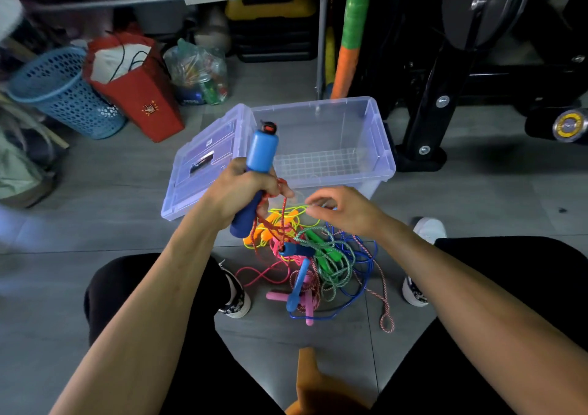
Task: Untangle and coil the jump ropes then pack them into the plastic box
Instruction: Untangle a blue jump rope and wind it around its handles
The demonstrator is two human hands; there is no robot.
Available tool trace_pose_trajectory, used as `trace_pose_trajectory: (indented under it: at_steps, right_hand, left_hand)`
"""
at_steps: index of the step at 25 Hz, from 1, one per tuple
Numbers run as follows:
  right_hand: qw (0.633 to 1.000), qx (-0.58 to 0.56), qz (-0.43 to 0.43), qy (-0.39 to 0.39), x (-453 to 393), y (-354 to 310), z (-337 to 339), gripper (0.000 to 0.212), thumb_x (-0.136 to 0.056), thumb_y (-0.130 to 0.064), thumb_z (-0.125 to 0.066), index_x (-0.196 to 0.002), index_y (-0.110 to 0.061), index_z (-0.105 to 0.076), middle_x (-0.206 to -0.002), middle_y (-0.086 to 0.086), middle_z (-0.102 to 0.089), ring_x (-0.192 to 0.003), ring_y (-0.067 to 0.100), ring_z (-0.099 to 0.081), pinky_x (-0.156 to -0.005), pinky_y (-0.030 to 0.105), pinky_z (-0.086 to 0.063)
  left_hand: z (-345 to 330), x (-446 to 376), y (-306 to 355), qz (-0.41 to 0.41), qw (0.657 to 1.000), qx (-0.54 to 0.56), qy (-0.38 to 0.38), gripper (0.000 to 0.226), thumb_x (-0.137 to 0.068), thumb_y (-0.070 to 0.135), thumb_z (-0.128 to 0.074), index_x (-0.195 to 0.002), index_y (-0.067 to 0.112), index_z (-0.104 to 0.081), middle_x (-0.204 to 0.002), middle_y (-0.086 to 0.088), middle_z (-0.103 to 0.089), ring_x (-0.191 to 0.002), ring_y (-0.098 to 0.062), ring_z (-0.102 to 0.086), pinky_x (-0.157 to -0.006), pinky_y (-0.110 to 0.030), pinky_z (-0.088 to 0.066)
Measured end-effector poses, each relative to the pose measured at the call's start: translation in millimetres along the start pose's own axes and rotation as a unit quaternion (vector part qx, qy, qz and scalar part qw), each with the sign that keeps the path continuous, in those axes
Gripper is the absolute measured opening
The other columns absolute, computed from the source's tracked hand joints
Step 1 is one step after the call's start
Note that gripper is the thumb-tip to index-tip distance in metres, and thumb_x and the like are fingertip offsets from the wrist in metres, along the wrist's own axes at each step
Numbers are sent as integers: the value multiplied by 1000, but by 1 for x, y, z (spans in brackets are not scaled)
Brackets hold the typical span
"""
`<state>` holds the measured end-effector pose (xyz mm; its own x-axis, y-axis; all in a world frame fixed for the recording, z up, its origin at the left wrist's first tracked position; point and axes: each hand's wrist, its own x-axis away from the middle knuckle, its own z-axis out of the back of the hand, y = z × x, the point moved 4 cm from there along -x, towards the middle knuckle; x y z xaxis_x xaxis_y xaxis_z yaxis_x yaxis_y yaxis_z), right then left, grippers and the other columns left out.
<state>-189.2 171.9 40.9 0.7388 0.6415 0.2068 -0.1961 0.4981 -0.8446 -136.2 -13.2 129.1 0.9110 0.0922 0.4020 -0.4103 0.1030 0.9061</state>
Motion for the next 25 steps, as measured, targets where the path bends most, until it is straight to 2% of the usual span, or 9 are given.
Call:
trace_pose_trajectory:
  at_steps: [2,4,5,9,12,15,18,22,25]
  right_hand:
    - [998,-52,19,-13,-2,-18,-3,23,-88,-34,-69,-109,-25,-70,-101,-9,-70,-98,3,-65,-88,18,-50]
    - [994,-103,18,-30,-3,-24,-7,4,-89,-28,-69,-91,-31,-70,-88,-17,-70,-91,-2,-65,-87,19,-49]
    - [992,-119,19,-36,-4,-27,-8,10,-90,-24,-68,-81,-29,-68,-80,-19,-68,-85,-3,-63,-85,21,-48]
    - [988,-144,-24,-48,-6,-24,-9,9,-88,-10,-60,-90,-2,-60,-82,10,-73,-83,14,-70,-91,39,-52]
    - [994,-81,-64,-30,-3,-4,-3,4,-91,-15,-58,-89,-14,-61,-72,6,-69,-71,18,-68,-79,36,-55]
    - [986,75,-147,-18,2,33,9,26,-95,-24,-56,-70,-17,-59,-62,0,-60,-59,17,-60,-64,30,-48]
    - [959,239,-153,-5,1,33,19,45,-94,-35,-54,-53,-17,-48,-58,0,-48,-60,20,-48,-62,28,-34]
    - [975,189,-73,91,-9,14,28,32,-89,-28,-60,-59,-16,-61,-61,2,-55,-64,22,-54,-58,27,-36]
    - [975,68,-133,163,-8,25,44,21,-88,-20,-65,-70,-10,-70,-67,8,-67,-67,25,-65,-66,32,-54]
  left_hand:
    - [-8,-2,1,-10,999,-27,-24,14,-67,-4,-57,-63,5,-47,-77,-17,-73,-47,-26,-45,-51,-29,-41]
    - [-13,-2,2,-17,998,-51,-24,12,-66,-1,-60,-66,2,-48,-57,-6,-65,-46,-26,-45,-53,-31,-42]
    - [-16,-2,2,-19,998,-59,-27,13,-64,2,-61,-67,1,-49,-51,-3,-59,-44,-26,-46,-53,-31,-42]
    - [-22,0,6,-43,998,37,-25,13,-61,1,-59,-64,6,-48,-65,-12,-67,-38,-24,-44,-48,-28,-43]
    - [3,-8,9,-86,968,209,110,16,-69,-6,-51,-65,9,-48,-84,-18,-72,-37,-19,-41,-44,-24,-40]
    - [30,-17,1,-72,926,295,223,11,-70,-1,-52,-72,4,-61,-89,-13,-73,-40,-16,-44,-47,-24,-40]
    - [24,-22,-12,-8,957,174,231,9,-73,-2,-58,-69,6,-60,-71,-9,-68,-38,-18,-45,-45,-25,-41]
    - [5,-29,-36,89,969,-178,146,9,-75,6,-65,-76,7,-56,-54,-6,-54,-34,-16,-52,-42,-22,-42]
    - [-6,-29,-43,107,974,-159,121,11,-73,5,-68,-75,7,-57,-53,-6,-53,-34,-17,-50,-45,-24,-45]
